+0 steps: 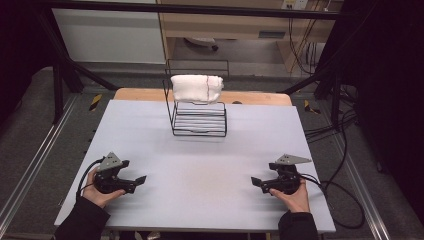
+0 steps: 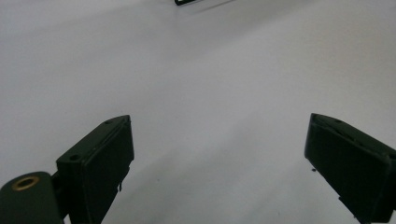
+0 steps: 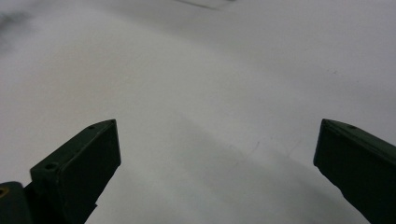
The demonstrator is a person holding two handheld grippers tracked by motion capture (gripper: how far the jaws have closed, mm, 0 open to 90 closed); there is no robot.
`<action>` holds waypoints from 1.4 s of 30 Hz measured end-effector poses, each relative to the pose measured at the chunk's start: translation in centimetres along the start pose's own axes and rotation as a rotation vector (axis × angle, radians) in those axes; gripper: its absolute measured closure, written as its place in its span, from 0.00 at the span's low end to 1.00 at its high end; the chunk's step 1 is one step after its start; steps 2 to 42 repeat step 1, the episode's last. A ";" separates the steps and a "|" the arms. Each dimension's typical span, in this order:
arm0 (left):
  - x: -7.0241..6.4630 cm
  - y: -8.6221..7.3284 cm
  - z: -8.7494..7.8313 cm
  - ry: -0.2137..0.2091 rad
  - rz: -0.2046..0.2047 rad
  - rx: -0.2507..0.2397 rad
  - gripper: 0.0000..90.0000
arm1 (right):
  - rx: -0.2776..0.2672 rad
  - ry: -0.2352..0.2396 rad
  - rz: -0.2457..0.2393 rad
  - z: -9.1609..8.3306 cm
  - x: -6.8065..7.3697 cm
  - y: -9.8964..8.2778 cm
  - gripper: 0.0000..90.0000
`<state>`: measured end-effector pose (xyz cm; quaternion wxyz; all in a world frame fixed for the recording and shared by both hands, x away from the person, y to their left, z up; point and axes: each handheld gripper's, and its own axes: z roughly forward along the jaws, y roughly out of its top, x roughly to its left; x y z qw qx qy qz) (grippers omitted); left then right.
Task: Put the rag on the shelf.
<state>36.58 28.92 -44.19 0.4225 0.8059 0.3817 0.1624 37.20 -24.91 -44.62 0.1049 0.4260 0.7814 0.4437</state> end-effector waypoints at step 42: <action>0.0 0.0 0.0 0.000 0.001 0.000 0.09 | 0.001 0.000 0.000 0.0 0.0 0.0 0.01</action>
